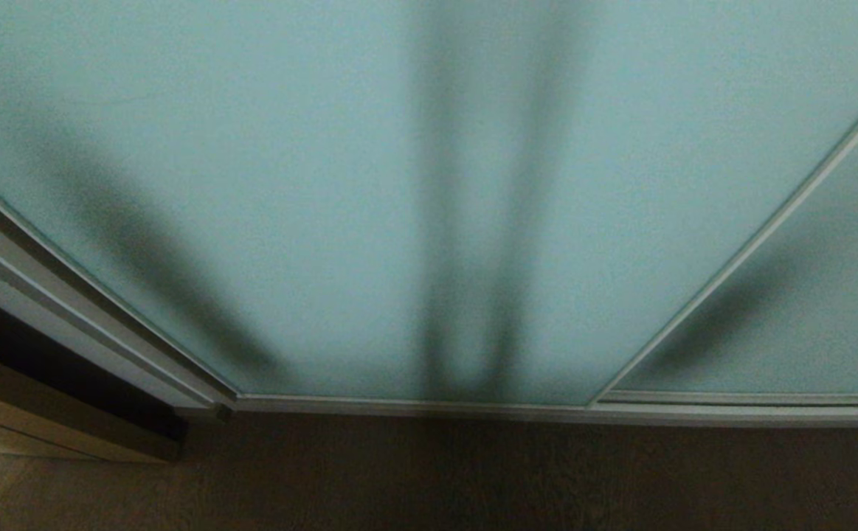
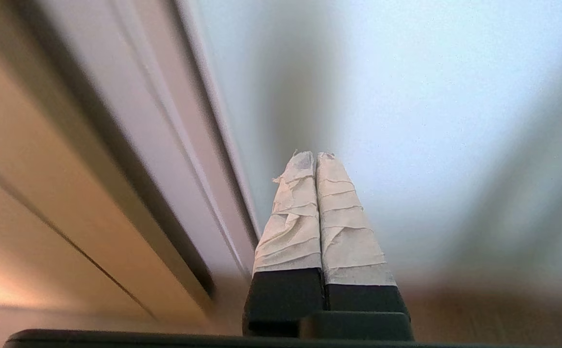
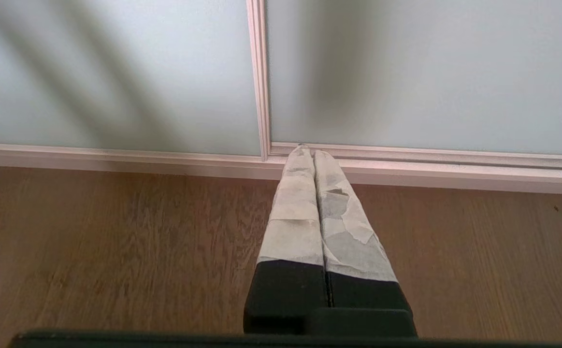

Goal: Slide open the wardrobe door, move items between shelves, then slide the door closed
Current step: Open the door

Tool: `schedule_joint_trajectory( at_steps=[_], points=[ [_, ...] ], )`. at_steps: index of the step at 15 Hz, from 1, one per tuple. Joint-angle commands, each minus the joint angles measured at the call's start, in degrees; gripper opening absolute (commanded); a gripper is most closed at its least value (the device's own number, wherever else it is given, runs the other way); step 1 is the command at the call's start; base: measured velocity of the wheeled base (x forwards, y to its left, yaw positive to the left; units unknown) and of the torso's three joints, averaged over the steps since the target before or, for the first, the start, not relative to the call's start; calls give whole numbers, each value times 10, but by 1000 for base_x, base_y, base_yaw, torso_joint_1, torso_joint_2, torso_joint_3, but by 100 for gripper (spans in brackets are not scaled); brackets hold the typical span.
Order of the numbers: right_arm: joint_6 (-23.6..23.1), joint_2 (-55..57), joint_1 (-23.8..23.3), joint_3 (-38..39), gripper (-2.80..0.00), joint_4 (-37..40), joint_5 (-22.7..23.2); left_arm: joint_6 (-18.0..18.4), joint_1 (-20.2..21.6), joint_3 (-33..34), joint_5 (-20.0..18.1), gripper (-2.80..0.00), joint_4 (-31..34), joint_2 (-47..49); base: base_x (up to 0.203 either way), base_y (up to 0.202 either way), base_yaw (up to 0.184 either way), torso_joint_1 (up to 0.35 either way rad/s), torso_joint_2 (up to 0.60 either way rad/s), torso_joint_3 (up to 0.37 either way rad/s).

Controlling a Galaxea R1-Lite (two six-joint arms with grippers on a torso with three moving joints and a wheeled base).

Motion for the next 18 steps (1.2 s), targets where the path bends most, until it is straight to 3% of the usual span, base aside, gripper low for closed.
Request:
schedule_joint_trajectory(
  at_steps=[1,7,13,18],
  points=[
    [0,0,0,0,-280,0,0,0,0,-78,35,-280,-2,66,0,0,0,0,0,0],
    [0,0,0,0,-280,0,0,-7,-1,-305,201,-280,-60,313,0,0,0,0,0,0],
    [0,0,0,0,-280,0,0,-18,-2,-387,348,-280,-199,500,0,0,0,0,0,0],
    [0,0,0,0,-280,0,0,-13,9,-463,366,-280,-220,548,0,0,0,0,0,0]
  ],
)
